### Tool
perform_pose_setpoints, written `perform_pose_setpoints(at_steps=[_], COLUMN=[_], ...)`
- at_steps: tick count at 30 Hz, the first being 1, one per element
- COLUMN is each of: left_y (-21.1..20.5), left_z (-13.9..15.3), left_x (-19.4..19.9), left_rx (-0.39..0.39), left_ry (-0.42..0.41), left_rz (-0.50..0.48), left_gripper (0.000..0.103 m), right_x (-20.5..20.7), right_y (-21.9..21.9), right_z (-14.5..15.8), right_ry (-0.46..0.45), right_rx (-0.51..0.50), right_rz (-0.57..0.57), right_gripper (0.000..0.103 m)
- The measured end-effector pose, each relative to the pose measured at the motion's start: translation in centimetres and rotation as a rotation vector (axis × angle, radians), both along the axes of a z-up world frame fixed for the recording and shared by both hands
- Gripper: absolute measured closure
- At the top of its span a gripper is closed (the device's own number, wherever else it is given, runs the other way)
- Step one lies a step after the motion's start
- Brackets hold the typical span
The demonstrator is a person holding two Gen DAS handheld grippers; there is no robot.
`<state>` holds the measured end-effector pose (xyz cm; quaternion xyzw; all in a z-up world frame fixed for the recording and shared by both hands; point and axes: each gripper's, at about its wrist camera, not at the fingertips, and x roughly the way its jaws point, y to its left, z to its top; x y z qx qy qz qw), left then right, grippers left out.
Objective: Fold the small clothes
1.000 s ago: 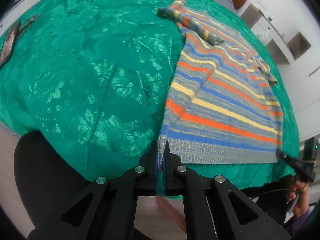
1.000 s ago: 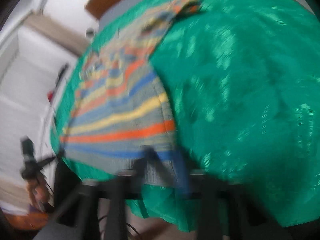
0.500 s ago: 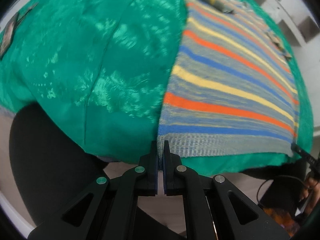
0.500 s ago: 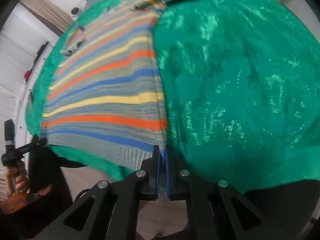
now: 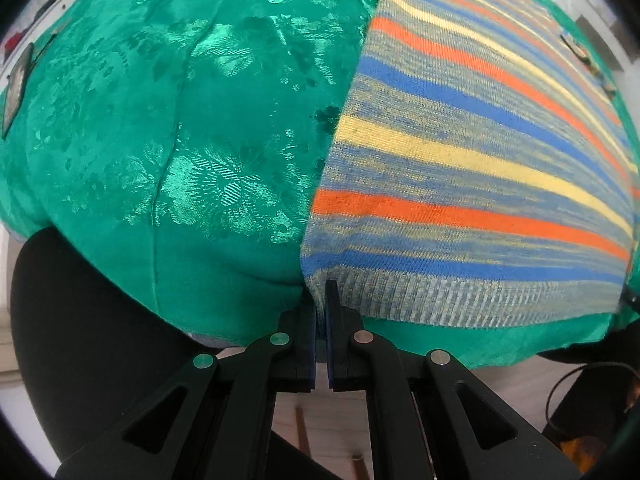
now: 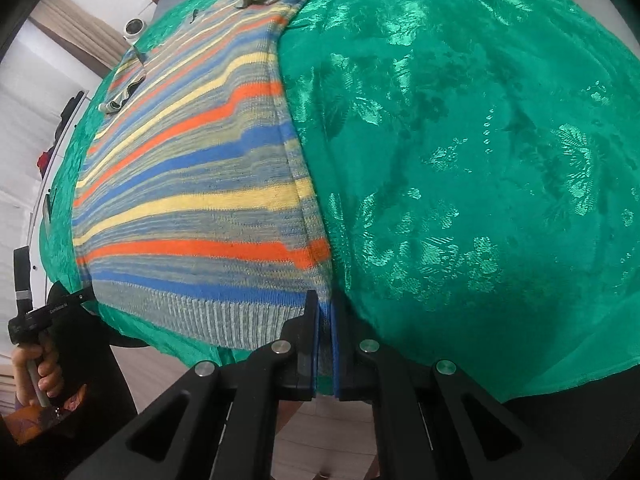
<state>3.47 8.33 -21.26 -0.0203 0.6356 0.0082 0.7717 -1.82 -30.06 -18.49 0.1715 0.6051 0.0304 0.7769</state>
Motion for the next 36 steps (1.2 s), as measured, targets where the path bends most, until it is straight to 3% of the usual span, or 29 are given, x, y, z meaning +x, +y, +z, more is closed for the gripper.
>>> perform_pose_setpoints(at_steps=[2, 4, 5, 8, 12, 14, 16, 19, 24, 25, 26, 27, 28, 31, 36], left_y=[-0.2, -0.5, -0.4, 0.2, 1.4, 1.6, 1.5, 0.6, 0.4, 0.7, 1.2, 1.6, 2.1, 2.9, 1.8], left_z=[0.5, 1.8, 2.7, 5.6, 10.5, 11.9, 12.7, 12.9, 12.0, 11.8, 11.5, 11.1, 10.7, 10.0, 9.1], left_x=[-0.3, -1.4, -2.1, -3.6, -3.9, -3.6, -3.1, -3.0, -3.5, -3.5, -3.5, -3.6, -3.7, -3.9, -2.9], left_rx=[0.013, 0.04, 0.066, 0.126, 0.168, 0.156, 0.139, 0.1, 0.139, 0.147, 0.153, 0.156, 0.157, 0.153, 0.139], left_ry=[-0.003, 0.003, -0.008, -0.088, -0.27, -0.35, -0.379, -0.38, -0.351, -0.34, -0.323, -0.304, -0.29, -0.271, -0.25], left_rz=[0.003, 0.005, 0.001, 0.004, 0.079, 0.111, 0.134, 0.131, 0.106, 0.11, 0.121, 0.134, 0.148, 0.174, 0.146], left_gripper=[0.09, 0.071, 0.059, 0.056, 0.033, 0.031, 0.03, 0.03, 0.03, 0.03, 0.03, 0.03, 0.03, 0.03, 0.03], right_x=[0.0, -0.3, -0.6, -0.6, 3.3, 6.6, 10.9, 17.2, 25.9, 26.8, 27.3, 28.0, 28.5, 28.4, 25.4], right_y=[0.2, 0.0, -0.2, -1.8, -2.8, -1.6, 0.6, 4.0, 7.2, 6.8, 6.1, 4.9, 3.2, -3.7, -18.0], right_z=[0.4, 1.5, 2.1, 5.9, 13.8, 16.3, 16.6, 13.5, 5.3, 4.5, 3.9, 3.7, 3.9, 6.5, 9.6], right_ry=[0.005, 0.039, 0.046, 0.032, -0.165, -0.28, -0.369, -0.391, -0.3, -0.291, -0.287, -0.277, -0.27, -0.318, -0.299], right_rx=[-0.001, -0.018, -0.02, -0.135, -0.414, -0.491, -0.507, -0.45, -0.539, -0.549, -0.541, -0.503, -0.464, -0.408, -0.445], right_rz=[0.005, 0.02, 0.028, 0.054, 0.123, 0.192, 0.297, 0.44, 0.531, 0.518, 0.497, 0.458, 0.382, 0.152, -0.177], right_gripper=[0.095, 0.075, 0.072, 0.066, 0.046, 0.034, 0.03, 0.031, 0.037, 0.047, 0.07, 0.084, 0.09, 0.092, 0.092])
